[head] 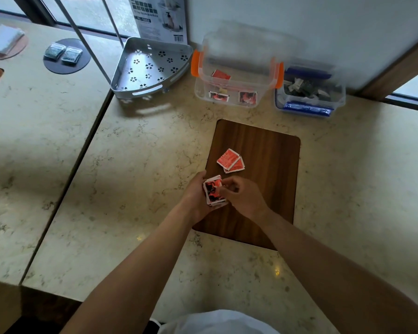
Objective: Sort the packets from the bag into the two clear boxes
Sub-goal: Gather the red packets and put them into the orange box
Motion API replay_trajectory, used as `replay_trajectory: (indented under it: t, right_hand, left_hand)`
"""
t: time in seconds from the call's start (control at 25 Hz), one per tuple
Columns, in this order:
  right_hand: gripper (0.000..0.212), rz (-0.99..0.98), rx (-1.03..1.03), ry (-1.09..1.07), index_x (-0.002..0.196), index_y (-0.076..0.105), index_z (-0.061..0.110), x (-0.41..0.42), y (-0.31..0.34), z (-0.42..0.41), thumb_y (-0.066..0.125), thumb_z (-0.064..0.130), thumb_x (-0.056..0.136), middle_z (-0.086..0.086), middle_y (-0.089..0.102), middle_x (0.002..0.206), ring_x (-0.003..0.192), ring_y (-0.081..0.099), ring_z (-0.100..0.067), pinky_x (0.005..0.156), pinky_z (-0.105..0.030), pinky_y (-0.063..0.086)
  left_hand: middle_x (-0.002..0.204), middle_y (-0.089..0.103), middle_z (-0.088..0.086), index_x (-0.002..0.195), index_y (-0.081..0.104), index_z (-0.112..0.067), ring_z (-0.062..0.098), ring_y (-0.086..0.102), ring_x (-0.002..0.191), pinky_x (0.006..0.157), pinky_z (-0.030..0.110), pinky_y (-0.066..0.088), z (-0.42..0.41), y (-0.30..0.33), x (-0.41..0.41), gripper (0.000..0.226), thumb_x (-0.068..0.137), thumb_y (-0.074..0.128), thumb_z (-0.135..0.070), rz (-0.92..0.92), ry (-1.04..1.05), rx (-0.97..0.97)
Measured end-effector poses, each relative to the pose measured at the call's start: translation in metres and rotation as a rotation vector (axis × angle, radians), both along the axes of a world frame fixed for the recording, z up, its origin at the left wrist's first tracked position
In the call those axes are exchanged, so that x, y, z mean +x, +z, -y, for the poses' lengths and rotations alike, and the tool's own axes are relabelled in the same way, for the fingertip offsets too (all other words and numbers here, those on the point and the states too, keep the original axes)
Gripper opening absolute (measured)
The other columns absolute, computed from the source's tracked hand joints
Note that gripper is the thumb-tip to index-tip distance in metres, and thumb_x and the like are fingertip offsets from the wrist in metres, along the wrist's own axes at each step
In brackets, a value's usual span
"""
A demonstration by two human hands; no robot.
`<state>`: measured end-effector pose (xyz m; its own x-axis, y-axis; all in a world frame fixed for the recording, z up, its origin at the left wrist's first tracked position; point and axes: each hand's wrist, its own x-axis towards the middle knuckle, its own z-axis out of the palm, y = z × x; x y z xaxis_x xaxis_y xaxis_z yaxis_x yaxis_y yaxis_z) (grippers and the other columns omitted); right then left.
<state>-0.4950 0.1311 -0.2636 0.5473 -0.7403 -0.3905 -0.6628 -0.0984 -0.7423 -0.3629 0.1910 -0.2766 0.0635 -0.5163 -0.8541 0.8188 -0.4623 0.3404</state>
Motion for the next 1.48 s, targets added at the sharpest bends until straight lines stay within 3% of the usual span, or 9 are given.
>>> replay_trajectory:
  t: [0.16, 0.32, 0.48, 0.64, 0.84, 0.92, 1.16, 1.36, 1.48]
  right_hand:
    - [0.033, -0.061, -0.149, -0.109, 0.102, 0.074, 0.013, 0.012, -0.004, 0.022, 0.052, 0.038, 0.100, 0.001, 0.072, 0.089, 0.072, 0.065, -0.009, 0.067, -0.022, 0.046]
    - [0.043, -0.217, -0.214, -0.127, 0.131, 0.058, 0.018, 0.025, -0.019, 0.057, 0.065, 0.035, 0.092, -0.010, 0.056, 0.129, 0.113, 0.059, -0.023, 0.090, -0.030, 0.047]
    - [0.060, -0.305, -0.223, -0.132, 0.134, 0.055, 0.023, 0.037, -0.036, 0.068, 0.077, 0.039, 0.081, -0.012, 0.043, 0.135, 0.123, 0.049, -0.030, 0.100, -0.039, 0.049]
    - [0.053, -0.243, -0.293, -0.181, 0.116, 0.057, 0.019, 0.040, -0.040, 0.069, 0.085, 0.032, 0.072, -0.007, 0.054, 0.124, 0.117, 0.049, -0.025, 0.093, -0.035, 0.048]
    - [0.017, -0.072, -0.339, -0.191, 0.103, 0.066, 0.019, 0.031, -0.024, 0.071, 0.071, 0.017, 0.087, -0.001, 0.067, 0.106, 0.096, 0.063, -0.015, 0.076, -0.022, 0.049]
    - [0.018, -0.083, -0.322, -0.199, 0.108, 0.067, 0.016, 0.028, -0.020, 0.070, 0.067, 0.016, 0.090, -0.003, 0.067, 0.110, 0.095, 0.063, -0.012, 0.075, -0.018, 0.047]
    - [0.066, -0.358, -0.230, -0.074, 0.139, 0.049, 0.020, 0.026, -0.030, 0.064, 0.075, 0.042, 0.082, -0.013, 0.044, 0.138, 0.130, 0.043, -0.030, 0.102, -0.040, 0.043]
    - [0.047, -0.303, -0.321, -0.140, 0.122, 0.059, 0.023, 0.030, -0.033, 0.062, 0.077, 0.033, 0.081, -0.009, 0.049, 0.131, 0.124, 0.044, -0.027, 0.098, -0.035, 0.043]
    - [0.030, -0.123, -0.239, -0.268, 0.115, 0.061, 0.016, 0.030, -0.021, 0.063, 0.070, 0.026, 0.089, -0.003, 0.060, 0.116, 0.110, 0.058, -0.020, 0.082, -0.022, 0.048]
  left_hand:
    - [0.102, 0.069, 0.016, 0.105, 0.062, -0.011, 0.036, 0.065, 0.101, 0.104, 0.054, 0.046, 0.005, -0.004, 0.014, 0.044, 0.101, 0.038, -0.047, 0.015, -0.008, -0.004]
    - [0.102, 0.068, 0.018, 0.108, 0.063, -0.011, 0.037, 0.061, 0.107, 0.106, 0.052, 0.042, 0.005, -0.010, 0.027, 0.044, 0.102, 0.036, -0.045, -0.002, -0.019, 0.002]
    - [0.101, 0.067, 0.019, 0.105, 0.063, -0.011, 0.038, 0.059, 0.111, 0.106, 0.051, 0.042, 0.007, -0.011, 0.032, 0.044, 0.102, 0.035, -0.045, -0.014, -0.005, -0.012]
    - [0.103, 0.067, 0.020, 0.111, 0.062, -0.009, 0.039, 0.060, 0.110, 0.107, 0.054, 0.042, 0.011, -0.011, 0.035, 0.045, 0.102, 0.038, -0.046, -0.025, 0.007, -0.010]
    - [0.115, 0.064, 0.019, 0.106, 0.059, -0.013, 0.041, 0.058, 0.123, 0.107, 0.057, 0.043, 0.015, -0.007, 0.031, 0.037, 0.103, 0.039, -0.044, -0.007, 0.062, 0.000]
    - [0.114, 0.065, 0.018, 0.104, 0.059, -0.015, 0.041, 0.058, 0.122, 0.107, 0.057, 0.044, 0.014, -0.006, 0.029, 0.036, 0.103, 0.039, -0.044, 0.005, 0.077, 0.012]
    - [0.109, 0.066, 0.019, 0.104, 0.063, -0.013, 0.039, 0.062, 0.109, 0.105, 0.055, 0.046, 0.007, 0.000, 0.026, 0.041, 0.102, 0.039, -0.046, 0.015, 0.073, 0.019]
    - [0.110, 0.064, 0.019, 0.101, 0.064, -0.012, 0.037, 0.061, 0.108, 0.109, 0.055, 0.042, -0.001, 0.000, 0.030, 0.044, 0.103, 0.037, -0.046, 0.010, 0.061, 0.009]
    - [0.108, 0.065, 0.019, 0.101, 0.064, -0.011, 0.037, 0.060, 0.108, 0.108, 0.054, 0.043, 0.000, 0.000, 0.031, 0.045, 0.103, 0.036, -0.046, 0.009, 0.060, 0.002]
